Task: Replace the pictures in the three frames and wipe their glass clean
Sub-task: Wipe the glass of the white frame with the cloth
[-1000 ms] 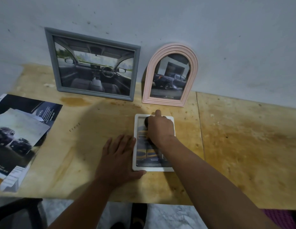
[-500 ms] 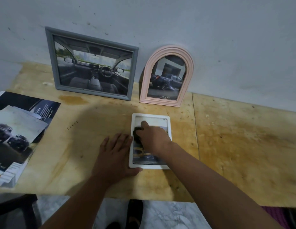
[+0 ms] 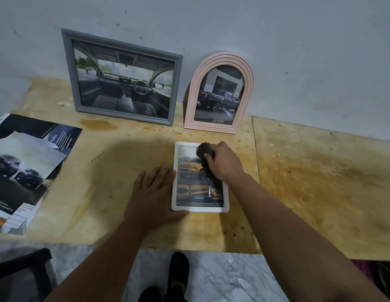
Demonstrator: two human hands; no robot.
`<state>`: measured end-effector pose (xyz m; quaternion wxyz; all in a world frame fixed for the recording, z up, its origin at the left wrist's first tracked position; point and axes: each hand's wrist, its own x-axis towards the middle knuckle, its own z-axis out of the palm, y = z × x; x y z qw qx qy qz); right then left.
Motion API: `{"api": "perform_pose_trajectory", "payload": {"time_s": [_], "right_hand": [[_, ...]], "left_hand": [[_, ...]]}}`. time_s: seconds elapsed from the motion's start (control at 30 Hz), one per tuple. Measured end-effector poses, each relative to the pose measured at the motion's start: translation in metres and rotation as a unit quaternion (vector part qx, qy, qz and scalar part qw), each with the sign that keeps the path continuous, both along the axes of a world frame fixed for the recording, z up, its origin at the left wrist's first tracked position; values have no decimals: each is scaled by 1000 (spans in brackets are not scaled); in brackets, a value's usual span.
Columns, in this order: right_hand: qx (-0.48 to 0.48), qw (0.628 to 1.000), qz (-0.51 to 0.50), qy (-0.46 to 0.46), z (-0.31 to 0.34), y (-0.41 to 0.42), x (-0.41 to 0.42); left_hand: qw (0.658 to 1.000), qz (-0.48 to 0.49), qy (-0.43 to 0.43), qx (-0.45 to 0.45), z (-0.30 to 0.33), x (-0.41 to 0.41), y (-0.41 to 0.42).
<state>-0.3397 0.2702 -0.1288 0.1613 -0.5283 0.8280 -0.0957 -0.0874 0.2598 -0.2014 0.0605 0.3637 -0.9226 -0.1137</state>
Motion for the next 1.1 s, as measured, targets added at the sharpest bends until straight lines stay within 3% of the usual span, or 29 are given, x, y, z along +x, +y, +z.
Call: {"api": "perform_pose_trajectory", "payload": {"time_s": [0.17, 0.33, 0.43, 0.5, 0.57, 0.7, 0.8, 0.9, 0.97, 1.03, 1.1], "right_hand": [[-26, 998, 61, 14, -21, 27, 42], [14, 979, 192, -66, -18, 85, 65], [44, 966, 214, -135, -4, 85, 57], [39, 965, 162, -204, 7, 83, 44], [-39, 968, 59, -239, 10, 95, 23], [-133, 974, -126, -133, -3, 148, -38], [-31, 970, -236, -58, -6, 182, -82], [131, 961, -244, 3, -3, 198, -94], [178, 948, -261, 41, 9, 194, -89], [128, 952, -272, 59, 24, 182, -81], [14, 975, -218, 40, 29, 167, -69]], "left_hand": [[1000, 4, -2, 6, 0, 0, -1], [1000, -1, 6, 8, 0, 3, 2], [1000, 8, -1, 9, 1, 2, 1], [1000, 8, -10, 12, 2, 1, 1], [1000, 6, -16, 14, 3, 1, -1], [999, 10, -32, 15, 3, 0, 1], [999, 10, -25, 37, 5, -1, 3], [998, 22, -5, 59, 10, -3, 4], [996, 58, 6, 69, 22, -11, 5], [990, 121, 20, 64, 32, -21, 5], [976, 187, 40, 100, 39, -32, 3]]}}
